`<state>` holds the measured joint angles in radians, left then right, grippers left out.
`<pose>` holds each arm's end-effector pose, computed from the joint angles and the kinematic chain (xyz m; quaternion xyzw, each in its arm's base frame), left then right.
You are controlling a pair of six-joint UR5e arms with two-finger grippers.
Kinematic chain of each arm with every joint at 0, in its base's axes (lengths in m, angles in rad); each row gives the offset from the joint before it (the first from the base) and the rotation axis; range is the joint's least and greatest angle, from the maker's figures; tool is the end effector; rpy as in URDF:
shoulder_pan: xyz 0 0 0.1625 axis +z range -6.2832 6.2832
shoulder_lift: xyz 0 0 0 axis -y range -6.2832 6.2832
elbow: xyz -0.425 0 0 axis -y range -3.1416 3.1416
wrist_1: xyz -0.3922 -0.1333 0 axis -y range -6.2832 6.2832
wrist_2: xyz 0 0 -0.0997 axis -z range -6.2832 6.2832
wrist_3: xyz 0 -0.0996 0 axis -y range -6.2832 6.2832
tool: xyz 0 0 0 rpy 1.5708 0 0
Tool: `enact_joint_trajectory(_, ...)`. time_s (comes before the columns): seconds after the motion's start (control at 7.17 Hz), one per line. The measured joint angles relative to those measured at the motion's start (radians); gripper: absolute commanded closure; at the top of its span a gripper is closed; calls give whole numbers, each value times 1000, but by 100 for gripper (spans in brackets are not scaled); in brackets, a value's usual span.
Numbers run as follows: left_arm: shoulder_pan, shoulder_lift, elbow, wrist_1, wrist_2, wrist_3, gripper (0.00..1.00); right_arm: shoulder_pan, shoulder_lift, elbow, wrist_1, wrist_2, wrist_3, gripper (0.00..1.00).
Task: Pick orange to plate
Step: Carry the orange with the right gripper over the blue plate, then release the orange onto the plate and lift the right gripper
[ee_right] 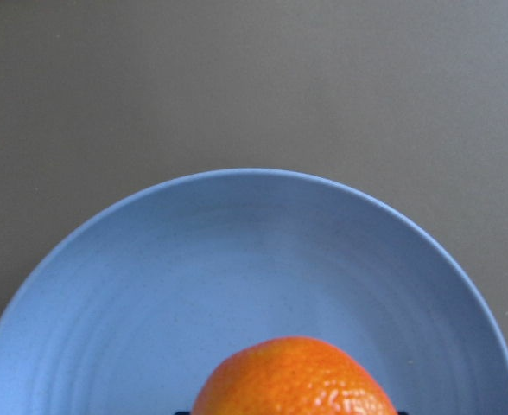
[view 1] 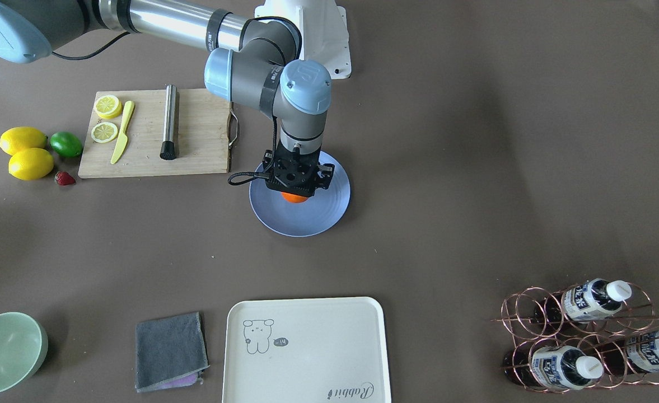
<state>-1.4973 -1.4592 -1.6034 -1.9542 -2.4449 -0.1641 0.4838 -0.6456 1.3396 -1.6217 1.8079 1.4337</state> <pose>-0.0231 -0.4609 0.6469 0.0868 0.4317 0.0236 0.8975 -0.6383 -0.4595 0.1850 -0.0110 -0.3331 0.1257 0.9344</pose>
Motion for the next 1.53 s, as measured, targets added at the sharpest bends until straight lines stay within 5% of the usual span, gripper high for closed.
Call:
enact_joint_trajectory(0.14,0,1,0,0,0,0,2,-9,4,-8,1,-4,3,70)
enact_joint_trajectory(0.28,0,1,0,0,0,0,2,-14,2,-11,13,-5,3,28)
enact_joint_trajectory(0.42,0,1,0,0,0,0,2,-15,-8,-12,46,-6,4,0)
enact_joint_trajectory(0.98,0,16,-3,-2,1,0,2,12,-27,39,101,-25,-7,0)
enact_joint_trajectory(1.53,-1,16,10,99,10,13,2,201,-130,250,-49,140,-213,0)
